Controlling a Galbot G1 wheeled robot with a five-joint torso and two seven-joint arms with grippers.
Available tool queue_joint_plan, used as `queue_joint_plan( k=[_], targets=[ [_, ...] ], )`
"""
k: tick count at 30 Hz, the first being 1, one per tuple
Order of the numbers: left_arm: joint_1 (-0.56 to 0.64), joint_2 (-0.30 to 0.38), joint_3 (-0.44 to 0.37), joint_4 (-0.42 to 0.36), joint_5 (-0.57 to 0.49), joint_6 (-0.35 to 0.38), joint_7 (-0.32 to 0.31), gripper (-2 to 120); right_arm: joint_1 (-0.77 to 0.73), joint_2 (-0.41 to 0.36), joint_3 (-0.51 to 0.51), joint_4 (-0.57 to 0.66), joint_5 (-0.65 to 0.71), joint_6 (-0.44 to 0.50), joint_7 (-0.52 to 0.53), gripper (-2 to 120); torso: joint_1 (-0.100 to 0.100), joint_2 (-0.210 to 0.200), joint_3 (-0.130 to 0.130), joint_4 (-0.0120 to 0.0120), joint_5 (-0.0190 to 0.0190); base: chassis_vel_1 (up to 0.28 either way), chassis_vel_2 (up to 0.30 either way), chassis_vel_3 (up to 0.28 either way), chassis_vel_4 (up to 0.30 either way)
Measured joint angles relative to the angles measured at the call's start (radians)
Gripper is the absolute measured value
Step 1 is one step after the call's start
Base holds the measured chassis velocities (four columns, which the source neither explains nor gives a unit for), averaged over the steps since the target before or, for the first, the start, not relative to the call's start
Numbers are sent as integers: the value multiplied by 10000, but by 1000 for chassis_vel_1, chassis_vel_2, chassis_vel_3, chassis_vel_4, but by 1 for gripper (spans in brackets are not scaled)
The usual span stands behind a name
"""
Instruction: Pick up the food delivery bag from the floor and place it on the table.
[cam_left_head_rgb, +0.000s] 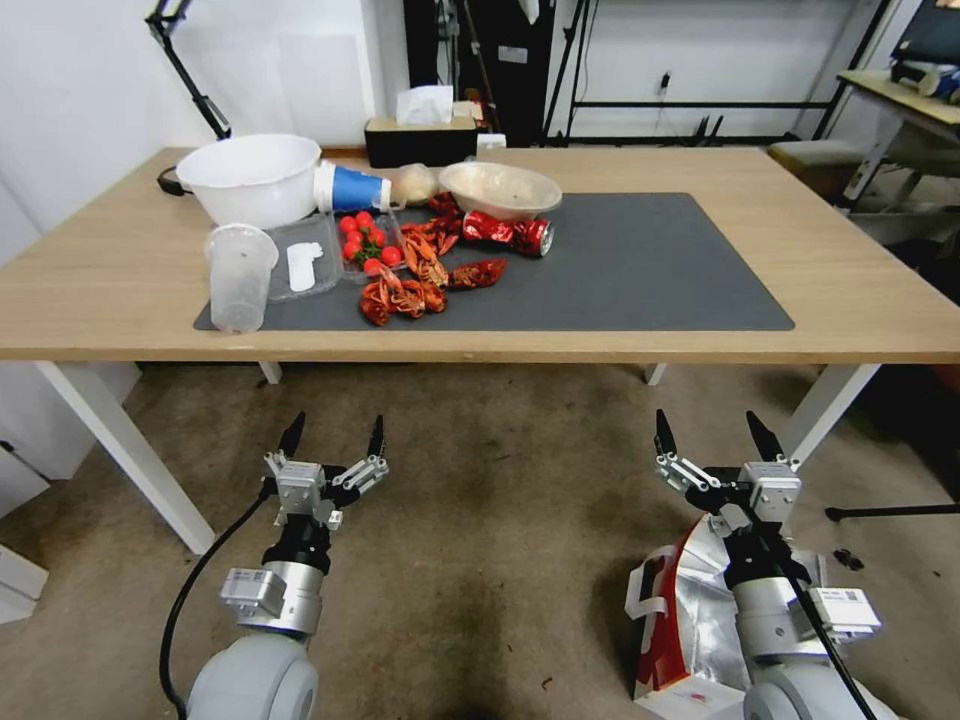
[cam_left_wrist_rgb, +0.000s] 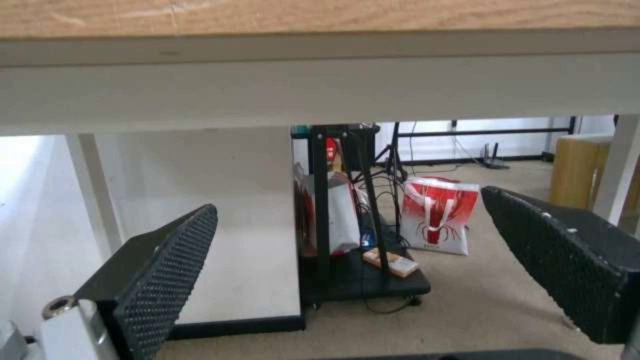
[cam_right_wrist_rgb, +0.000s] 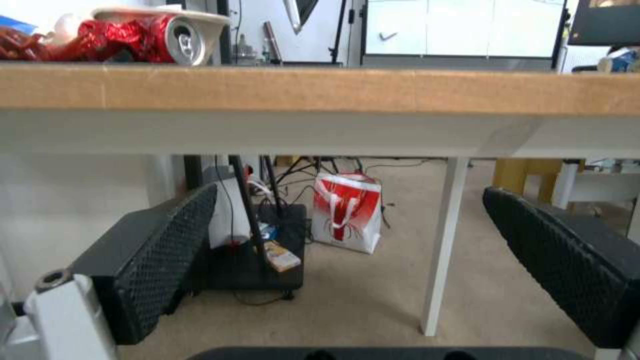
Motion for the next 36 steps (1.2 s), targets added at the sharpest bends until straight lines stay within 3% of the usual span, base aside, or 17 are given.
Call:
queue_joint_plan(
  k=[36],
  targets=[
    [95,-3,3,-99,113,-43,28,99,35,33,-61,-78,22,145,-86,100,-520,-1502,-979,0,0,0,0,0,0]
  ],
)
